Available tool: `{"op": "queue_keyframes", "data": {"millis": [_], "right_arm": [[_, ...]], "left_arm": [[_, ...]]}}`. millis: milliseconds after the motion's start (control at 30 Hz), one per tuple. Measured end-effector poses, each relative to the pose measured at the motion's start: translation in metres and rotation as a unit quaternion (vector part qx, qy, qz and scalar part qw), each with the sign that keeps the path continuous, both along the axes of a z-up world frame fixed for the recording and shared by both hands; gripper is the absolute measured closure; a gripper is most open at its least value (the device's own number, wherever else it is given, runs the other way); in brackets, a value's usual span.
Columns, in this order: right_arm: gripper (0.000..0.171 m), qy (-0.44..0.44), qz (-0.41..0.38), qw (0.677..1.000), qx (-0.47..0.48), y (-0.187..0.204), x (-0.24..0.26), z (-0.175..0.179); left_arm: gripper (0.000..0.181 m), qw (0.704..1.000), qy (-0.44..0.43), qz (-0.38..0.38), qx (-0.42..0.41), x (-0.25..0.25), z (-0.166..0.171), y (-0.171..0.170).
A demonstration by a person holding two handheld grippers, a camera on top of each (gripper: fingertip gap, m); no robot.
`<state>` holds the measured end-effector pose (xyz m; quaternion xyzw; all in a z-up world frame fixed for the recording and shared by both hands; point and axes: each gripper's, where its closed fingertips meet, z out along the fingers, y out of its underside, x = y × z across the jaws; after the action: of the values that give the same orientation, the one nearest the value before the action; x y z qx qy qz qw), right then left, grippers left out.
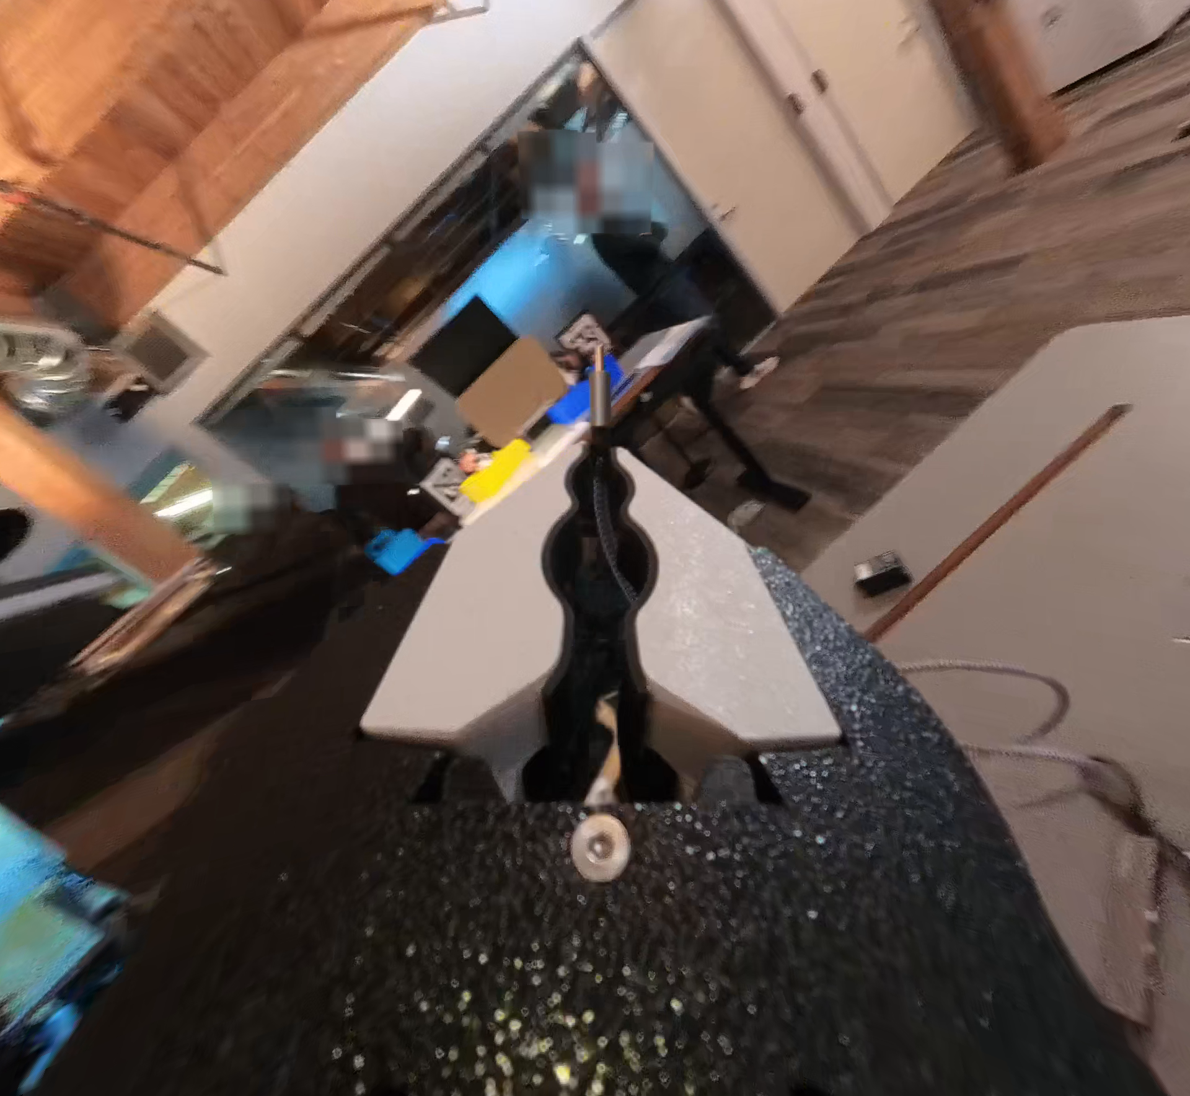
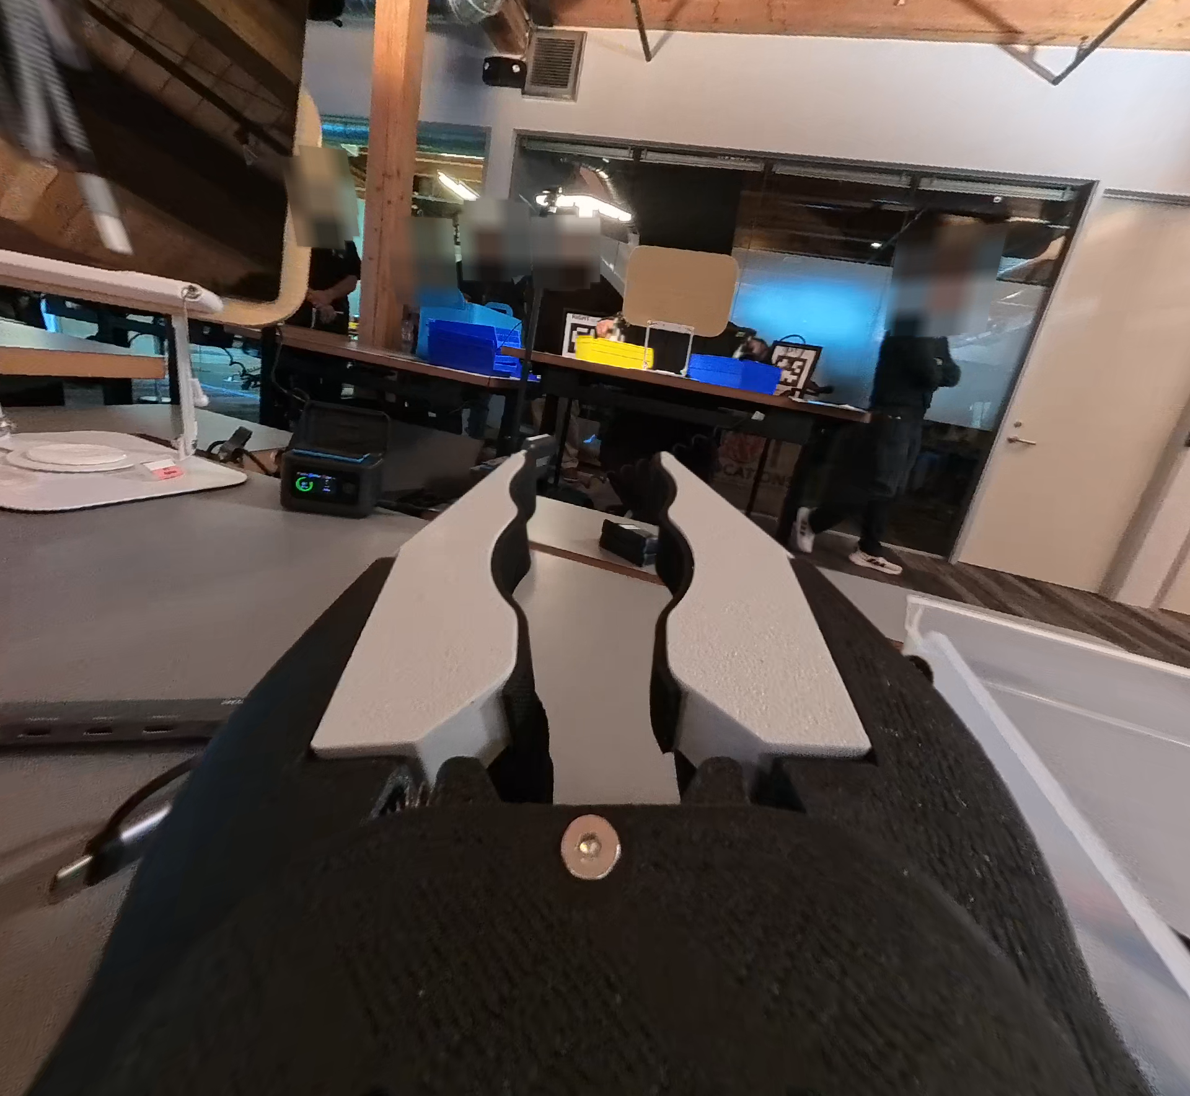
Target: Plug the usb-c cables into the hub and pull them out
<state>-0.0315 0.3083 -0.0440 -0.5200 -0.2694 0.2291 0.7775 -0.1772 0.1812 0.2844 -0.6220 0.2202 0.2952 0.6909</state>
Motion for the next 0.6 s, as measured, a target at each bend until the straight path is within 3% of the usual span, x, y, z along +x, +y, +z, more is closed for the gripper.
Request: {"op": "queue_keyframes", "data": {"millis": [133, 333, 600], "right_arm": [[0.138, 0.021, -0.017, 1.0, -0.004, 0.005, 0.013, 0.004], [0.138, 0.028, -0.027, 0.999, -0.013, 0.01, 0.02, 0.002], [0.138, 0.022, -0.02, 0.999, -0.018, 0.012, 0.015, -0.001]], "left_arm": [[0.179, 0.992, -0.035, -0.058, -0.106, 0.031, -0.045, 0.063], [0.179, 0.963, -0.099, -0.082, -0.239, 0.052, -0.19, 0.141], [0.179, 0.923, -0.115, -0.017, -0.366, 0.038, -0.357, 0.175]]}}
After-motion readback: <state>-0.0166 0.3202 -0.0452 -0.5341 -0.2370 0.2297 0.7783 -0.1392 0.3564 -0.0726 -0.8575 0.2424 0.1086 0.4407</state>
